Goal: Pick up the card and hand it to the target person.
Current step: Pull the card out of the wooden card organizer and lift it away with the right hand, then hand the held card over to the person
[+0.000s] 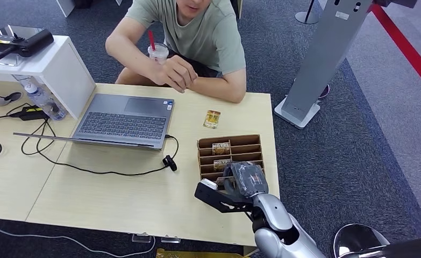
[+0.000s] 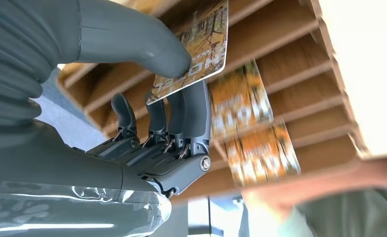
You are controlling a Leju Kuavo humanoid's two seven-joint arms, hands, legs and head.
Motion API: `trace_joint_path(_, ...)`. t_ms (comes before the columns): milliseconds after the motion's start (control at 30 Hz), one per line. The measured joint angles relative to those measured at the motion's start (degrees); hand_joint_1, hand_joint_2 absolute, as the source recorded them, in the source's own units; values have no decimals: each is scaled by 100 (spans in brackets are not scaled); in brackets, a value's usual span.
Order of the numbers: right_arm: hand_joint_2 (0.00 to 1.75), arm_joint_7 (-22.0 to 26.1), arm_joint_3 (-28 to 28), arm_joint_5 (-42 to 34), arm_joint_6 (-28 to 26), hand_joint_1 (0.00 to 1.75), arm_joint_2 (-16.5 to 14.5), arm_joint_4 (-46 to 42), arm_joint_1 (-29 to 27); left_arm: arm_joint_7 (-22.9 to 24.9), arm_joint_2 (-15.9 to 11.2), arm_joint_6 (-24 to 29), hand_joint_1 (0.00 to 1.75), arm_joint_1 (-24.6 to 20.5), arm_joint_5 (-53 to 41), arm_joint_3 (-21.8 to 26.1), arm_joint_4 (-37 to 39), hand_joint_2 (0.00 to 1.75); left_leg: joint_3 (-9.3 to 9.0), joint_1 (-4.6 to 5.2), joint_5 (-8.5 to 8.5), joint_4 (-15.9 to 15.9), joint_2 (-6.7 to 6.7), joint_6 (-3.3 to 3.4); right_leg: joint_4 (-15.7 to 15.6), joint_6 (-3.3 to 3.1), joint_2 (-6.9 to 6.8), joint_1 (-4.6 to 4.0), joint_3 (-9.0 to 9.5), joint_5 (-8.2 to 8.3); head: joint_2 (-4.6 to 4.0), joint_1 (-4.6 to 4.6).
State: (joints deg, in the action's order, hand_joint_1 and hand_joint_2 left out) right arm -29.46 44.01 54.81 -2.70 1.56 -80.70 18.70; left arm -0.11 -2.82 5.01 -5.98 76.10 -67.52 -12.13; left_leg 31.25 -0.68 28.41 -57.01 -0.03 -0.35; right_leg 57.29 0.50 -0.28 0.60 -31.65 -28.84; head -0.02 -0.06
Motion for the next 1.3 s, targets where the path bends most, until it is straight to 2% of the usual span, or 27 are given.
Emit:
trace_joint_path(467,175,498,-22,-57,-549,127,-184,132,1131,-48,0,-26,0,-7,-195,-42,0,0,3,0,0,0,-1,0,1,0,0,0,-2,0,0,-1)
trace_joint_path(933,175,974,26,-461,-1046,127,-715,1202,1798,-48,0,-30,0,-28,-189,-99,0,0,6,0,0,0,-1,0,3,0,0,0,-4,0,0,-2)
trace_joint_path(1067,175,1055,55,-526,-1086,0,-871,1430,1915,-48,0,-22,0,-29,-145,-98,0,0,7,0,0,0,-1,0,3,0,0,0,-6,0,0,-3)
trace_joint_path(1300,175,1108,119,-637,-1143,0,-1013,1700,2018,-48,0,-20,0,-30,-144,-123,0,0,8,0,0,0,-1,0,3,0,-1,0,-6,0,0,-1)
